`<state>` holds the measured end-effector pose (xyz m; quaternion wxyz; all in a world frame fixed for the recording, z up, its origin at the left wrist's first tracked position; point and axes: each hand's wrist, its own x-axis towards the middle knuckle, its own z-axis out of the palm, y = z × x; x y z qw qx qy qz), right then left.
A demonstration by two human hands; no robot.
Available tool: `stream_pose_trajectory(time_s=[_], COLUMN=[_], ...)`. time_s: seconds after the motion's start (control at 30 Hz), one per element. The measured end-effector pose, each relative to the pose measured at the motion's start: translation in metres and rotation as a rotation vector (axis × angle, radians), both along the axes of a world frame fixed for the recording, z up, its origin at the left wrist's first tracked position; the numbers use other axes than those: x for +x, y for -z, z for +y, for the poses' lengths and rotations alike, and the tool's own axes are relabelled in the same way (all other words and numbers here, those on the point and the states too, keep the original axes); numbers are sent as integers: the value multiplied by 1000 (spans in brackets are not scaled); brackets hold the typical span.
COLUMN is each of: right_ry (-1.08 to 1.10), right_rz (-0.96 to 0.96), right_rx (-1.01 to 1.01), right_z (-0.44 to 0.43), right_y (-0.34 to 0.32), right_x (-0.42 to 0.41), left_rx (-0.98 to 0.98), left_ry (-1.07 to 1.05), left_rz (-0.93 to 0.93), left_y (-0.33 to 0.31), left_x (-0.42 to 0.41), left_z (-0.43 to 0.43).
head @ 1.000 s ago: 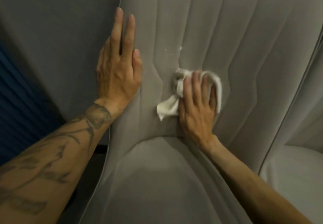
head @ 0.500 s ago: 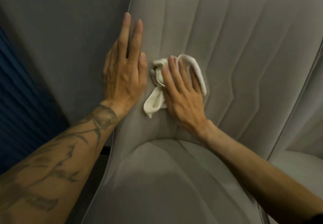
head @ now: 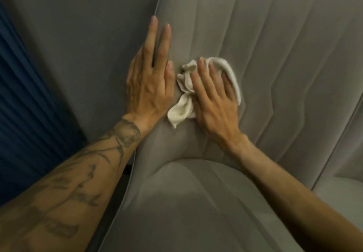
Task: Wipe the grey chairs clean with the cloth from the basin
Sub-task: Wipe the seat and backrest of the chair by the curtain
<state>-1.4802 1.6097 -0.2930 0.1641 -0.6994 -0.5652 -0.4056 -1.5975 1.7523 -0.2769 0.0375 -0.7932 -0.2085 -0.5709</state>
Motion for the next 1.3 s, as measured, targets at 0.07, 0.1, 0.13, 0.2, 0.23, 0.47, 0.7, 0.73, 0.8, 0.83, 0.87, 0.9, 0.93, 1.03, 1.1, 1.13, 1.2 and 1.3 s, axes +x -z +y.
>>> stream_pose_trajectory(time_s=[0.07,0.1,0.13,0.2,0.23,0.47,0.7,0.73,0.8,0.83,0.87,0.9,0.93,1.03,1.1,1.13,1.2,1.3], right_ry=[16,30,62,156,182,27,75,0,-149,-204,-257,-311,-364,-530,-582,-583,-546,-504], right_rz=[-64,-79,-82,-29,7,-60,118,139,178,227,301,373,436,510,483,479,507,551], right_rx=[53,157,282,514,579,4,389,341,225,172,131,99,70,-100,-305,-387,-483,-483], right_z=[11,22,35,56,63,11,65,64,54,47,39,31,22,-12,-36,-45,-59,-68], right_y=[-38,-65,-94,-135,-139,-76,-144,-124,-70,-39,-8,20,46,104,123,125,118,110], right_x=[25,37,45,48,40,20,18,8,-12,-23,-36,-47,-57,-75,-72,-66,-51,-48], left_rx=[13,16,15,9,9,-29,-142,-179,-240,-274,-309,-335,-361,-523,-614,-650,-714,-809], left_ry=[1,3,3,1,1,1,66,42,33,83,142,175,169,116,113,88,19,-67], left_rz=[6,8,9,12,13,22,85,109,131,130,139,167,214,365,488,558,639,676], left_y=[0,0,0,1,1,-1,-8,-6,4,12,22,34,49,99,124,133,144,148], left_x=[0,-1,-1,-1,-1,-3,-13,-17,-29,-38,-50,-63,-78,-123,-149,-158,-170,-181], left_z=[1,1,2,3,4,0,-11,-15,-25,-32,-41,-52,-64,-106,-126,-133,-141,-150])
